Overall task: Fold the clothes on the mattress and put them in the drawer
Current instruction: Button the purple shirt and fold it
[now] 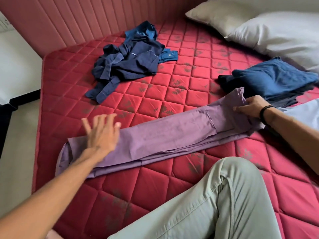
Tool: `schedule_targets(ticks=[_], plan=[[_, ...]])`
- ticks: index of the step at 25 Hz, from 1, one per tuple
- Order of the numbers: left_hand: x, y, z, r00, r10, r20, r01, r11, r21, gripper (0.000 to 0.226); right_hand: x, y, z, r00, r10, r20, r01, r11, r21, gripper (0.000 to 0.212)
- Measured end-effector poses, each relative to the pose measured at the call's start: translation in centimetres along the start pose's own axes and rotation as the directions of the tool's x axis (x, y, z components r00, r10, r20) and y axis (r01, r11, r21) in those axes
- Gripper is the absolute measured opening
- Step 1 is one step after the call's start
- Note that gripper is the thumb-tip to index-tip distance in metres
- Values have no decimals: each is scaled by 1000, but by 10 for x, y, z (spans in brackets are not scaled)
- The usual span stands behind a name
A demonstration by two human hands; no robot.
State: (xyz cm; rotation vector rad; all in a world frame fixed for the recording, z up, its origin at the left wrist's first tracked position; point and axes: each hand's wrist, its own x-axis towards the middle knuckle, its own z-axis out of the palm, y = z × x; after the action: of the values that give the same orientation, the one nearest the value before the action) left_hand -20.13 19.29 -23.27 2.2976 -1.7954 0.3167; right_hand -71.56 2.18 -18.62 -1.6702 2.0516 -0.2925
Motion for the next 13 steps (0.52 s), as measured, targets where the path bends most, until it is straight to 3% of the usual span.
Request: schedule_targets(ticks=[3,5,6,7,8,9,10,11,12,13], plan=[[-17,87,4,948,319,-17,-317,931,-181,51,-16,-40,-19,992,-121,-48,116,989,-89,32],[-32,130,10,941,339,-7,-313,862,-399,58,-40,-83,-27,979,-181,-90,173,980,-95,32],[-36,147,9,964,266,21,-209,801,-562,60,-55,-105,-26,970,-226,-85,217,971,-101,31],[-38,162,2,979,154,132,-6,675,-738,62,-71,-126,-19,957,-283,-54,276,954,-114,28],[-34,176,-13,955,44,293,243,446,-861,67,-86,-144,-8,932,-362,1,360,927,-107,25],[-27,185,-28,876,-2,483,479,127,-869,74,-100,-159,6,898,-432,88,438,896,-69,22],[-19,190,-41,764,75,641,642,-196,-741,80,-111,-170,22,857,-475,199,481,877,24,19],[-11,190,-49,680,189,708,712,-399,-578,85,-120,-178,38,817,-496,295,475,868,144,17],[-4,186,-50,640,252,725,731,-488,-476,88,-119,-179,53,799,-510,319,456,859,231,19],[-2,180,-46,637,242,732,719,-527,-452,80,-116,-177,67,808,-530,256,474,844,251,22]])
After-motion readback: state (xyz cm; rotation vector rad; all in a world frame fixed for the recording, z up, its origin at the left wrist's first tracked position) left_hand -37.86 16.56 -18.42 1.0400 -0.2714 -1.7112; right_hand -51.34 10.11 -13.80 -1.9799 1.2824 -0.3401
